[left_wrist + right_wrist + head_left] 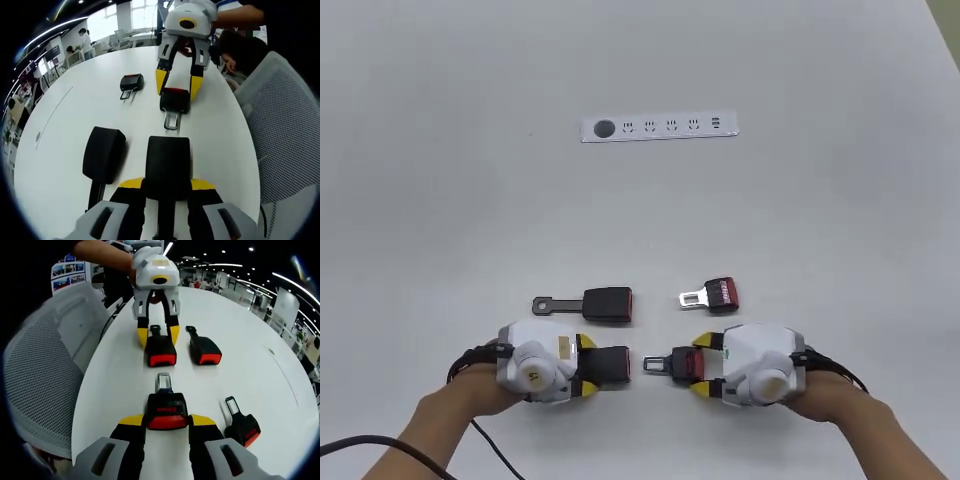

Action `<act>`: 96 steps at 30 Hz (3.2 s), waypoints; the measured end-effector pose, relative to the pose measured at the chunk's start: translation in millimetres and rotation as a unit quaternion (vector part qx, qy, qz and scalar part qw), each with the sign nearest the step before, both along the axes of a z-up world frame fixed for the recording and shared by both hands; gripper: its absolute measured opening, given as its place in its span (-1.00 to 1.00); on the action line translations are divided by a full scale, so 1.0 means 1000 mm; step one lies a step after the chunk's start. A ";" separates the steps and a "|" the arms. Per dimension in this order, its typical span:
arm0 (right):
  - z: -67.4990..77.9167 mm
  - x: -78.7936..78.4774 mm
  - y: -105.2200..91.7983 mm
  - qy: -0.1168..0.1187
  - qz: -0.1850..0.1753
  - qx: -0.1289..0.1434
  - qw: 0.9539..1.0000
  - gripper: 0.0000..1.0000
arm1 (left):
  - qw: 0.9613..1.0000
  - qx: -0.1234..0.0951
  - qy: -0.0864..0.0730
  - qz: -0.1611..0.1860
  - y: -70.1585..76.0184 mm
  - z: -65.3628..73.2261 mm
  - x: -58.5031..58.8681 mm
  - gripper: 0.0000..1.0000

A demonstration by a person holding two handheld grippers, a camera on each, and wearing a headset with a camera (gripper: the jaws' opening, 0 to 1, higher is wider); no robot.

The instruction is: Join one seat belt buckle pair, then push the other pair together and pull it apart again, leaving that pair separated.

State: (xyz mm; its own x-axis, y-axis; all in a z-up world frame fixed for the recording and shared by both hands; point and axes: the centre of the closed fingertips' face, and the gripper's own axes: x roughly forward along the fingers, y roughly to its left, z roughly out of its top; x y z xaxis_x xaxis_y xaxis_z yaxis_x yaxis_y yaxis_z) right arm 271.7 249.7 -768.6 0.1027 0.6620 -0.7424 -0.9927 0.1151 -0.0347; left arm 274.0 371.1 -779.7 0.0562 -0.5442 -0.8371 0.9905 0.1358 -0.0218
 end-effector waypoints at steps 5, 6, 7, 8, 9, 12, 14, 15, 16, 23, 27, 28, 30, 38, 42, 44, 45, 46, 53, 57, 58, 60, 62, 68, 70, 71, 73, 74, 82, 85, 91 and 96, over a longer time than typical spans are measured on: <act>-0.001 -0.001 0.008 -0.001 0.008 0.000 1.000 -0.40 | 1.000 0.000 0.001 0.001 0.001 -0.001 0.000 -0.33; -0.001 -0.001 0.009 0.000 0.009 0.001 1.000 -0.40 | 1.000 0.000 0.001 0.000 0.001 -0.002 0.000 -0.33; -0.001 -0.001 0.011 0.000 0.010 0.001 1.000 -0.40 | 1.000 0.000 0.000 0.000 0.001 -0.002 0.001 -0.33; -0.001 -0.001 0.012 -0.001 0.011 0.001 1.000 -0.40 | 1.000 0.000 0.000 0.000 0.002 -0.002 0.001 -0.33; -0.001 -0.001 0.013 0.000 0.012 0.001 1.000 -0.40 | 1.000 0.000 0.000 0.000 0.002 -0.002 0.001 -0.33; -0.001 0.000 0.017 0.000 0.015 0.000 1.000 -0.40 | 1.000 -0.001 0.001 -0.001 0.002 -0.002 0.001 -0.33; 0.000 0.000 0.019 0.000 0.017 0.000 1.000 -0.40 | 1.000 0.000 0.001 -0.002 0.002 -0.002 0.001 -0.33; 0.000 0.000 0.020 0.000 0.018 0.000 1.000 -0.40 | 1.000 0.000 0.001 -0.002 0.002 -0.002 0.000 -0.33; 0.000 -0.001 0.022 0.000 0.019 0.001 1.000 -0.40 | 1.000 0.000 0.001 -0.002 0.002 -0.002 0.000 -0.33; -0.001 0.000 0.029 0.000 0.022 0.005 1.000 -0.40 | 1.000 0.000 0.001 -0.003 0.000 0.000 0.000 -0.33; -0.001 0.000 0.036 0.000 0.020 0.012 1.000 -0.40 | 1.000 0.000 0.001 -0.003 0.001 0.000 0.000 -0.33; -0.002 0.000 0.035 -0.003 0.023 0.007 1.000 -0.40 | 1.000 0.000 0.001 -0.003 0.001 -0.001 0.000 -0.33; -0.002 0.001 0.035 -0.001 0.022 0.010 1.000 -0.41 | 1.000 -0.001 0.000 -0.004 0.002 -0.002 0.000 -0.34; 0.000 0.001 0.035 -0.001 0.015 0.022 1.000 -0.43 | 1.000 -0.004 0.000 0.001 0.002 -0.003 0.000 -0.34; 0.000 0.001 0.036 0.001 0.016 0.024 1.000 -0.44 | 1.000 -0.003 0.000 -0.002 0.001 -0.001 0.000 -0.35; 0.000 0.001 0.037 0.005 0.014 0.026 1.000 -0.45 | 1.000 -0.002 0.002 -0.003 0.001 -0.001 0.000 -0.35; 0.000 0.002 0.037 0.008 0.013 0.027 1.000 -0.45 | 1.000 -0.001 0.003 -0.003 0.001 0.000 0.000 -0.35; -0.001 0.002 0.038 0.009 0.013 0.027 1.000 -0.45 | 1.000 -0.001 0.003 -0.003 0.001 0.000 0.000 -0.35; -0.002 0.002 0.042 0.014 0.011 0.029 0.999 -0.47 | 1.000 0.001 0.004 -0.004 0.002 -0.002 0.000 -0.37; -0.004 0.000 0.046 0.015 0.018 0.027 0.999 -0.47 | 1.000 0.003 0.004 -0.008 0.001 0.000 -0.001 -0.37; -0.003 0.001 0.047 0.016 0.019 0.026 0.999 -0.47 | 1.000 0.003 0.004 -0.009 0.001 0.000 -0.001 -0.37; -0.002 0.000 0.047 0.016 0.021 0.025 0.999 -0.47 | 1.000 0.004 0.004 -0.011 0.002 -0.002 0.000 -0.37; 0.001 0.000 0.048 0.016 0.022 0.025 0.999 -0.48 | 1.000 0.004 0.004 -0.012 0.001 -0.002 -0.001 -0.37; 0.004 -0.001 0.050 0.019 0.017 0.022 0.999 -0.48 | 1.000 0.005 0.004 -0.013 0.001 -0.001 -0.001 -0.38; 0.003 -0.001 0.051 0.018 0.017 0.022 0.999 -0.48 | 1.000 0.004 0.003 -0.013 0.001 0.000 -0.001 -0.38; 0.003 -0.001 0.051 0.019 0.015 0.023 0.999 -0.48 | 1.000 0.005 0.003 -0.013 0.000 0.000 -0.001 -0.38; -0.002 0.001 0.052 0.019 0.013 0.023 0.999 -0.48 | 1.000 0.006 0.002 -0.015 0.000 0.000 -0.001 -0.38; -0.003 0.001 0.053 0.020 0.013 0.023 0.999 -0.48 | 1.000 0.007 0.003 -0.016 0.001 0.000 -0.001 -0.39; -0.005 0.000 0.055 0.024 0.013 0.022 0.999 -0.49 | 1.000 0.013 0.005 -0.028 0.001 -0.001 -0.001 -0.40; -0.007 0.001 0.056 0.029 0.009 0.022 0.999 -0.49 | 0.999 0.016 0.005 -0.031 0.002 -0.001 -0.001 -0.40; -0.010 0.002 0.057 0.028 0.001 0.025 0.999 -0.50 | 0.999 0.015 0.007 -0.028 0.002 -0.002 0.000 -0.41; -0.008 0.001 0.058 0.029 0.001 0.027 0.999 -0.50 | 0.999 0.016 0.009 -0.028 0.001 -0.001 0.000 -0.43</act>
